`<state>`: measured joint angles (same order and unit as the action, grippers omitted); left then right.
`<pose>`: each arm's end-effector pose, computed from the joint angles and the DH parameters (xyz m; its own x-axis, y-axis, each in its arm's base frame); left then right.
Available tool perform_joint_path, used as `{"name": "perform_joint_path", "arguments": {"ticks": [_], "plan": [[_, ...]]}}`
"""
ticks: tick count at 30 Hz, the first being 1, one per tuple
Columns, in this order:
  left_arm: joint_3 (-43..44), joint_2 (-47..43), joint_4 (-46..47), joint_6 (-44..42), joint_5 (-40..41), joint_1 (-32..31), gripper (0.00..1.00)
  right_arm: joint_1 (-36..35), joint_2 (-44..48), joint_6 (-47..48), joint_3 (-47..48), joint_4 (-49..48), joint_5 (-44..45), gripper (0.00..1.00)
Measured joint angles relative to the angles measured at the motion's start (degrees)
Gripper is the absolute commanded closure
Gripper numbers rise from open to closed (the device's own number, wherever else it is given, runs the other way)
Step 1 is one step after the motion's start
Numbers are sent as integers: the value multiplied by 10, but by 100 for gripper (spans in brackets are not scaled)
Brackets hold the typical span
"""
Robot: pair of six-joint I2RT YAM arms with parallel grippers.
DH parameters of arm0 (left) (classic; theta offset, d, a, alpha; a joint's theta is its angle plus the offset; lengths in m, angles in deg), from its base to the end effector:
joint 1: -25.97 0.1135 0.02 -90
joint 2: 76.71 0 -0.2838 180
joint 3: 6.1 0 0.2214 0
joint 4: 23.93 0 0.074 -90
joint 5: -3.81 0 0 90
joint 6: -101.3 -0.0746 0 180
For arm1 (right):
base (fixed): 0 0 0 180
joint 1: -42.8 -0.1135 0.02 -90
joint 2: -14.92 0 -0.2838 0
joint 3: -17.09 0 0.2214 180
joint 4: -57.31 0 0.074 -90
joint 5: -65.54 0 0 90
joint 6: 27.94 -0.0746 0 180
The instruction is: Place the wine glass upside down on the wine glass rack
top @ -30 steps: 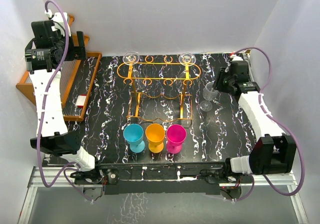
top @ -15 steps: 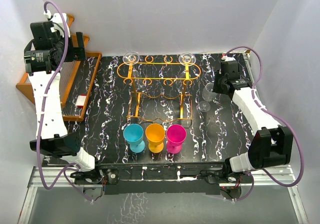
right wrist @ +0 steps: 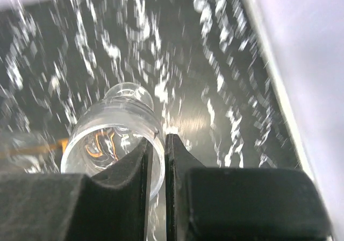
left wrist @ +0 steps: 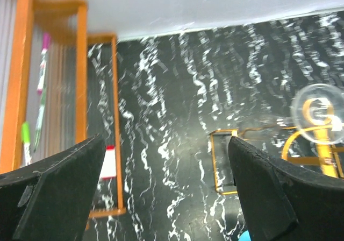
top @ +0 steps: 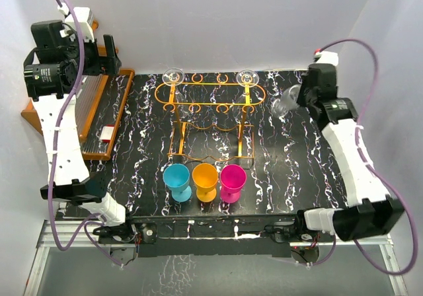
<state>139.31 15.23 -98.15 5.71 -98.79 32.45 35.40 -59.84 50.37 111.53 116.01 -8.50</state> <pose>0.2986 0.0175 0.5230 -0.3413 0.0569 -0.9382 0.1264 0.9919 0.0142 0.2675 0.0141 0.3701 -0.5936 0.1194 -0.7959 0.2127 0.9770 -0.0121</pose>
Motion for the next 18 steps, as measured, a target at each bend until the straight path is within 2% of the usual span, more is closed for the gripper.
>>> {"name": "perform_joint_path", "arguments": {"ticks": [2,5,8,11,15,18], "plan": [[35,7,-2,1,-41,-1,5,-1,30,4,38,-15,32,92],[52,7,14,17,-95,-2,9,-1,92,16,49,-89,75,92],[52,7,56,61,-155,-3,13,0,162,27,9,-203,89,92],[66,22,111,128,-220,-12,17,0,192,28,-29,-306,69,92],[124,71,189,211,-279,-47,26,0,154,24,0,-389,23,92],[110,81,274,268,-294,-76,35,0,109,12,18,-456,-32,92]]}}
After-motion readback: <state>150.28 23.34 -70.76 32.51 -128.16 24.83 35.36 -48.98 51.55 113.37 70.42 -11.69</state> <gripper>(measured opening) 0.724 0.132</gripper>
